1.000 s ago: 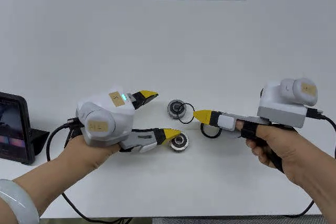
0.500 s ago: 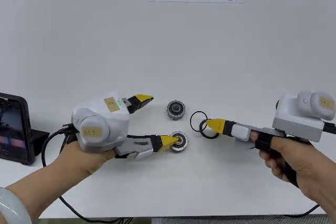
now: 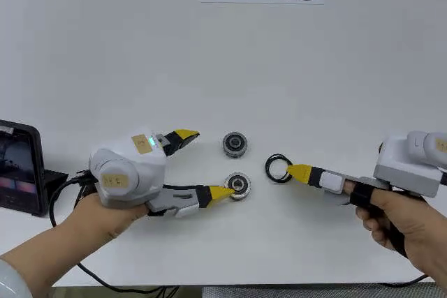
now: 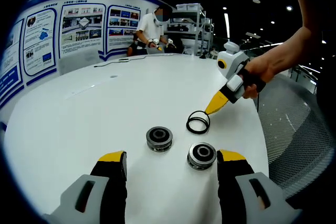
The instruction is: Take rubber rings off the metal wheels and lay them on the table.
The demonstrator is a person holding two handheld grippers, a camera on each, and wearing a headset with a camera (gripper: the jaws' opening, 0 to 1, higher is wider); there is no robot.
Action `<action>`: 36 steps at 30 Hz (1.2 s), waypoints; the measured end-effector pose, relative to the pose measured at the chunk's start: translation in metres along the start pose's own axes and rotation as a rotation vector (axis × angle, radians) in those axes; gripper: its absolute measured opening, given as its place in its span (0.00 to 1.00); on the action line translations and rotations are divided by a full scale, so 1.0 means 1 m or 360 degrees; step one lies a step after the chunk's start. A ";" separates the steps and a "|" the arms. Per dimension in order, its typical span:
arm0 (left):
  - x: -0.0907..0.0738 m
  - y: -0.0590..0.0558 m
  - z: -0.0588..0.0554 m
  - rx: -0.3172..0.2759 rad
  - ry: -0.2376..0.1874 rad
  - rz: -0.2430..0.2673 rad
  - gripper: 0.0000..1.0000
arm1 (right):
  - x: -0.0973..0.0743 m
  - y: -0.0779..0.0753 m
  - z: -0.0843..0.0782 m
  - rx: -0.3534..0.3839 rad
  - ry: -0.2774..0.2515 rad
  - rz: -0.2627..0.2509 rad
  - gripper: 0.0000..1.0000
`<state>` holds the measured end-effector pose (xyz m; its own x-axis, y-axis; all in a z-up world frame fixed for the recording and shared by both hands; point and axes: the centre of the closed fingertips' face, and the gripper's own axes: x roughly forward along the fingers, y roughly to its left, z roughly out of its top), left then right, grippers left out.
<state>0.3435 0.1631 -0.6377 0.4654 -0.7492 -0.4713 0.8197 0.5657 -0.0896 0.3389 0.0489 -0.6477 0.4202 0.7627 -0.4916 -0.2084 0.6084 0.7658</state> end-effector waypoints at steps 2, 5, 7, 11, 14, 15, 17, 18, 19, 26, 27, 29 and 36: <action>-0.002 -0.001 0.001 -0.0006 -0.0011 -0.0005 0.72 | 0.000 -0.002 -0.001 0.0003 0.0000 -0.0009 0.02; -0.004 -0.004 0.001 -0.0006 -0.0023 -0.0013 0.73 | 0.000 -0.003 -0.002 -0.0021 0.0002 -0.0018 0.02; -0.005 -0.005 0.000 -0.0007 -0.0021 -0.0015 0.74 | 0.000 -0.004 -0.003 -0.0043 0.0004 -0.0027 0.02; -0.007 -0.008 -0.003 -0.0013 -0.0016 -0.0021 0.76 | 0.001 -0.005 -0.004 -0.0103 0.0017 -0.0040 0.02; -0.009 -0.009 -0.005 -0.0018 -0.0012 -0.0019 0.77 | 0.000 -0.005 -0.004 -0.0138 0.0021 -0.0049 0.05; -0.010 -0.010 -0.006 -0.0027 -0.0013 -0.0020 0.77 | 0.000 -0.005 -0.005 -0.0154 0.0023 -0.0050 0.06; -0.011 -0.010 -0.006 -0.0030 -0.0018 -0.0016 0.78 | -0.001 -0.005 -0.005 -0.0175 0.0027 -0.0055 0.07; -0.013 -0.010 -0.006 -0.0032 -0.0015 -0.0014 0.78 | -0.001 -0.005 -0.005 -0.0186 0.0028 -0.0057 0.07; -0.013 -0.011 -0.007 -0.0034 -0.0014 -0.0012 0.78 | -0.001 -0.006 -0.005 -0.0193 0.0028 -0.0058 0.08; -0.020 -0.012 -0.010 -0.0049 -0.0015 -0.0007 0.78 | -0.004 -0.004 -0.005 -0.0296 0.0042 -0.0074 0.14; -0.021 -0.012 -0.010 -0.0047 -0.0015 -0.0005 0.78 | -0.004 -0.006 -0.005 -0.0315 0.0045 -0.0074 0.15; -0.023 -0.013 -0.009 -0.0053 -0.0026 -0.0005 0.79 | -0.005 -0.004 -0.006 -0.0361 0.0052 -0.0062 0.17; -0.028 -0.014 -0.010 -0.0065 -0.0028 0.0008 0.80 | -0.010 0.002 -0.006 -0.0611 0.0047 -0.0053 0.28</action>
<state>0.3151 0.1795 -0.6324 0.4754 -0.7521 -0.4564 0.8034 0.5826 -0.1232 0.3289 0.0437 -0.6440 0.4077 0.7440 -0.5294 -0.5130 0.6663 0.5412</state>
